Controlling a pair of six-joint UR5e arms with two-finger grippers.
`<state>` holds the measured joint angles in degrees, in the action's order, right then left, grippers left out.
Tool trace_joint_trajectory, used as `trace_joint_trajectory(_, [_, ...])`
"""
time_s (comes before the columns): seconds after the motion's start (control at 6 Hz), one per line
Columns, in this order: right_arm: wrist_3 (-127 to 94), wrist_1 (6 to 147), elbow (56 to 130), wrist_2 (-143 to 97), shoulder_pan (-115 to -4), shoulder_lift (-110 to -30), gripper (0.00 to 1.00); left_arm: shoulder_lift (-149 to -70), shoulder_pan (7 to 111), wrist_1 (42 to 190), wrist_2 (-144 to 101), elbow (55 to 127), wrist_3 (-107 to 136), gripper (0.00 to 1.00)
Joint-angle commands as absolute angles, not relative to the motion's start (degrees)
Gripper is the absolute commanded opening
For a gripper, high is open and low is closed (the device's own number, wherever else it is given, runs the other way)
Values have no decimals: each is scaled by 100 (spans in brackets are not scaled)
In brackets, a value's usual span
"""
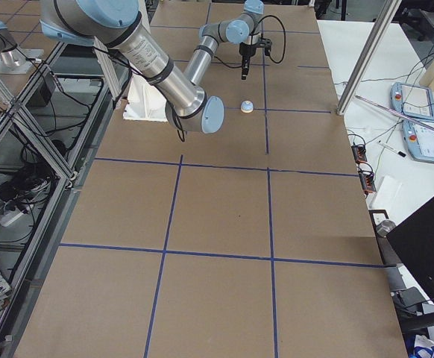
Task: Place and press bell with both arms
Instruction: 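Move the right gripper over the bell, then press down on the bell top with the closed right gripper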
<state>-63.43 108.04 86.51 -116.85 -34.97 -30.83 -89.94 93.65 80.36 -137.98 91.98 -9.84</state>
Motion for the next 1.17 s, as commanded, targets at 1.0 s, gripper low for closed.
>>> trace_joint_trajectory(1.0, [-6029,9468,7473,-11602,-3445,-3454,0,-8982,9360,8042,-13939,9272,-712,100])
